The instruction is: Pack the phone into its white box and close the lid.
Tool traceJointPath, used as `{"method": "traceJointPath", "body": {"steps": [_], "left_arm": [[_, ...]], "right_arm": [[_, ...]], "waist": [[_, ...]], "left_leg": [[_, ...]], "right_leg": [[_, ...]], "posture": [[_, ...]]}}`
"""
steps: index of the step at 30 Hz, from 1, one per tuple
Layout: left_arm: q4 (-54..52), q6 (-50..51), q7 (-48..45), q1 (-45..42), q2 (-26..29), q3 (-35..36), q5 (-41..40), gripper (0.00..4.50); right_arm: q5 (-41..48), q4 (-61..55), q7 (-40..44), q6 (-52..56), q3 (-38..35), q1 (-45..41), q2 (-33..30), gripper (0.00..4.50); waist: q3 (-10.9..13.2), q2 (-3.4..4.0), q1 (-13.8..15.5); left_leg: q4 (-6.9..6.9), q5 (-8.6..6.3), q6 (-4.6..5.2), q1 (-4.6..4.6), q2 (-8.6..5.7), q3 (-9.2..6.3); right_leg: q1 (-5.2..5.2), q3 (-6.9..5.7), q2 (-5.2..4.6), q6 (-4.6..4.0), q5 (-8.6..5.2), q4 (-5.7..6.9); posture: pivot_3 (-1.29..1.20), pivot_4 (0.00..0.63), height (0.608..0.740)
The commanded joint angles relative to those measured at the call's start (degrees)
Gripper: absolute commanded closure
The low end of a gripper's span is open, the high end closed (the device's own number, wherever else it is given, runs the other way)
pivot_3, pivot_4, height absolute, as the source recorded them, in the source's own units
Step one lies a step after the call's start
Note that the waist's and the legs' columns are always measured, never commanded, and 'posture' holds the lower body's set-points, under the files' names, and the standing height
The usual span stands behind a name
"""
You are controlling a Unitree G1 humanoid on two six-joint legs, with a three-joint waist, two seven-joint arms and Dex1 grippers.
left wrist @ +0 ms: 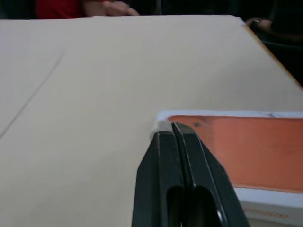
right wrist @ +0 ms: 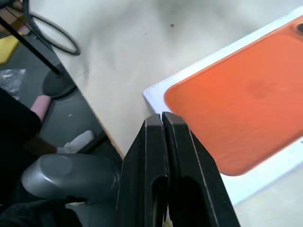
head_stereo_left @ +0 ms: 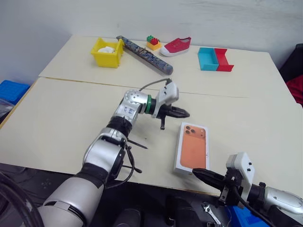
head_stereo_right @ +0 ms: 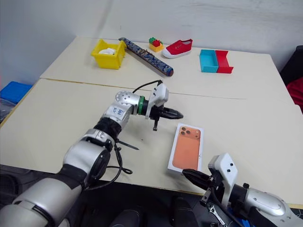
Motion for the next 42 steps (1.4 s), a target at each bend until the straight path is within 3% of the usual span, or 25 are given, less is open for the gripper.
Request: {"method": "traceJointPath", "body": {"steps": [1, 6, 11, 18, 21, 26, 33, 35, 42], "left_arm": [[-6.8, 2.5, -0.9, 4.3, -0.6, -5.1, 2.3, 4.5], [-10.8, 2.9, 0.8, 9.4, 1.1, -10.6, 6.2, 4.5], [-12.8, 3.9, 2.7, 10.8, 2.4, -11.9, 6.4, 4.5], [-23.7, 16.5, -0.8, 12.3, 5.7, -6.2, -3.1, 4.5], [-32.3, 25.7, -2.3, 14.8, 10.5, -2.4, -8.5, 3.98], [-51.0, 39.4, -7.5, 23.8, 24.5, 3.3, -18.6, 2.48], [-67.4, 51.8, -7.8, 34.2, 42.8, 15.3, -30.3, 0.42], [-69.4, 52.5, -6.3, 36.6, 45.7, 18.6, -32.1, 0.04], [-70.9, 51.3, 1.0, 38.3, 45.8, 20.0, -33.7, 0.04]], "right_arm": [[-6.3, 2.1, -1.4, -2.3, 2.0, -0.9, -1.0, 4.46], [-16.1, 5.6, -0.1, -5.2, 8.8, -0.9, -3.8, 4.46], [-18.6, 7.5, -0.4, -7.4, 10.3, -0.7, -2.5, 4.46], [-17.5, 8.6, 3.2, -13.4, 5.8, -1.8, -1.5, 4.46], [-13.9, 10.0, 9.9, -14.5, 0.1, -2.4, -4.8, 3.93], [-4.9, 17.3, 26.6, -13.7, -12.7, -5.4, -13.9, 2.29], [-0.9, 32.9, 42.7, -9.1, -21.8, -11.4, -26.1, 0.01], [-0.1, 36.0, 44.7, -7.5, -23.0, -14.0, -28.2, 0.0], [-1.1, 37.6, 41.3, -7.1, -19.9, -22.7, -27.1, 0.0]], "waist": [[0.0, 0.0, 0.1], [-0.1, -0.01, 0.0], [-0.5, -0.2, -0.1], [-0.6, -0.25, -0.4], [-0.5, -0.12, -0.9], [-0.4, 0.04, -1.8], [-0.3, 0.12, -1.1], [-0.2, 0.17, -1.1], [-0.2, 0.25, -0.6]], "left_leg": [[0.02, 0.0, 0.0, 0.0, 0.0, 0.0], [0.06, 0.0, 0.01, 0.01, 0.01, 0.07], [-0.05, 0.0, 0.0, 0.24, 0.09, 0.22], [-0.15, -0.04, 0.05, 0.57, 0.16, 0.57], [-0.15, -0.07, 0.08, 0.53, 0.18, 0.7], [-0.2, -0.09, 0.08, 0.61, 0.25, 0.76], [-0.19, -0.19, 0.17, 0.67, 0.31, 0.75], [-0.21, -0.24, 0.22, 0.66, 0.31, 0.77], [-0.2, -0.28, 0.21, 0.61, 0.32, 0.78]], "right_leg": [[0.0, 0.03, 0.0, 0.0, 0.0, 0.0], [-0.02, 0.23, 0.03, 0.0, 0.0, 0.06], [0.07, 0.43, 0.14, 0.0, 0.0, 0.06], [0.17, 0.83, 0.28, 0.0, 0.0, 0.06], [0.04, 0.95, 0.32, 0.0, 0.0, 0.27], [0.06, 1.01, 0.36, 0.0, 0.0, 0.28], [0.19, 0.99, 0.35, -0.03, 0.0, 0.19], [0.2, 0.98, 0.35, -0.03, 0.0, 0.08], [0.19, 0.95, 0.34, -0.03, 0.0, -0.09]], "posture": [[0.0, 0.15, 0.74], [0.0, 0.15, 0.74], [0.0, 0.15, 0.74], [0.0, 0.15, 0.74], [0.0, 0.15, 0.74], [0.0, 0.15, 0.74], [0.0, 0.15, 0.74], [0.0, 0.15, 0.74], [0.0, 0.15, 0.74]]}}
